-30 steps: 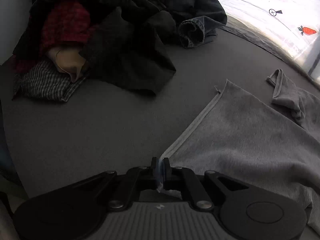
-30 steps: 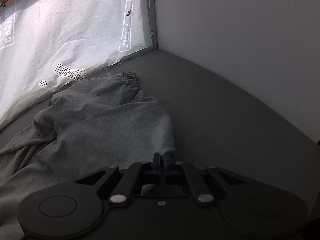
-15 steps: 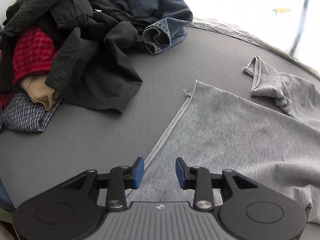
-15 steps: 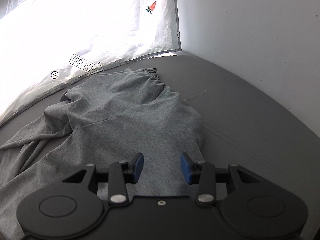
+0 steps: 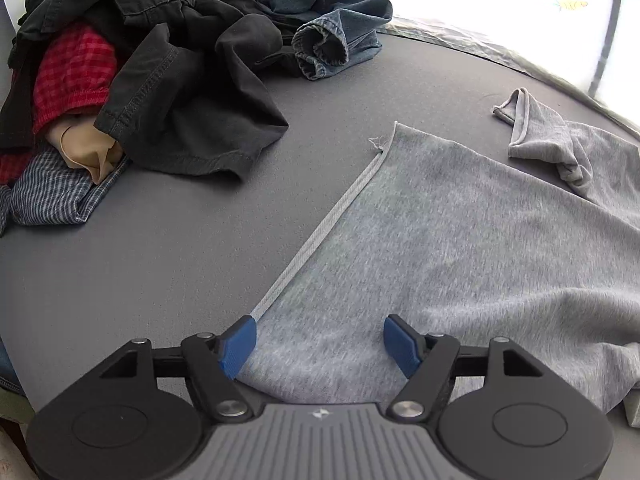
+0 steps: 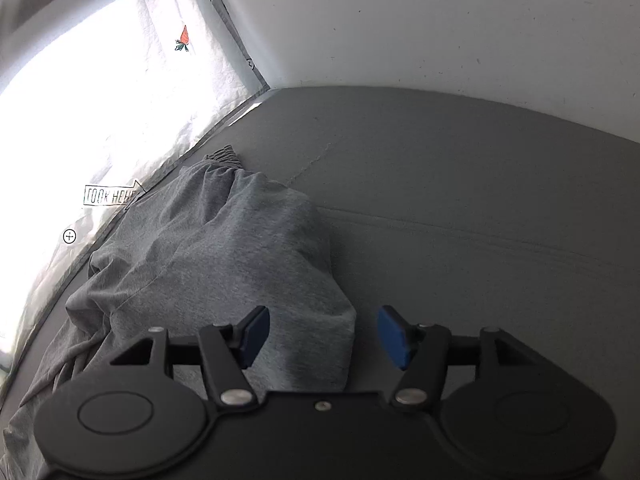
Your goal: Fold clothes
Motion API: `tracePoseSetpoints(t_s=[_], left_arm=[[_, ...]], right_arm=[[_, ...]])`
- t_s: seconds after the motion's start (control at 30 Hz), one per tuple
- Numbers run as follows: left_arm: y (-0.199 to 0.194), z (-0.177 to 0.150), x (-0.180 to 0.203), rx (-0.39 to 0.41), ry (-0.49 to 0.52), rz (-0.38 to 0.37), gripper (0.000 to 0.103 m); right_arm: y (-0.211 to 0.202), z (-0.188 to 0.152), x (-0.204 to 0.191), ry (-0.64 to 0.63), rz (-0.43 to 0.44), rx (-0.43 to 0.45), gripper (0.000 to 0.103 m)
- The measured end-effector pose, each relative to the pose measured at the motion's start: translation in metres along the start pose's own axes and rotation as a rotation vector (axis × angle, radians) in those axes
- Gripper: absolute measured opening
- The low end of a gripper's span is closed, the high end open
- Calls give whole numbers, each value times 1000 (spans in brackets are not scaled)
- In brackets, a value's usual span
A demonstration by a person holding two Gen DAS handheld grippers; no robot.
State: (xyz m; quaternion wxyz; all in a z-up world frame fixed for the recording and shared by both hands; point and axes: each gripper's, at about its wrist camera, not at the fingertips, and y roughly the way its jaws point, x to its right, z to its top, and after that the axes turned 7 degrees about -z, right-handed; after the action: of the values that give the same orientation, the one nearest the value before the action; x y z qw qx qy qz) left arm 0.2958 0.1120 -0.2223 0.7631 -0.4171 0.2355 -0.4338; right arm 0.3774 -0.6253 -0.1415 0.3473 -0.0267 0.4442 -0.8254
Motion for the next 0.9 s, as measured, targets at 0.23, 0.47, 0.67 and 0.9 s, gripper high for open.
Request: tracePoseSetpoints(t_s=[0.23,0.47,0.67,0.9], left_arm=[[4,2,10,-4,77,79,89],[11,10,0,-57,0,91,101],[14,12,0,-65,-14,100,103],[14,11,2,-59,-3,102,103]], right_arm=[[21,18,10,132,52,3,63],[47,42,-18,87,27,-10,63],[48,39,-71,-144,29,30,10],[11,-43,-162,-602,237,70,8]])
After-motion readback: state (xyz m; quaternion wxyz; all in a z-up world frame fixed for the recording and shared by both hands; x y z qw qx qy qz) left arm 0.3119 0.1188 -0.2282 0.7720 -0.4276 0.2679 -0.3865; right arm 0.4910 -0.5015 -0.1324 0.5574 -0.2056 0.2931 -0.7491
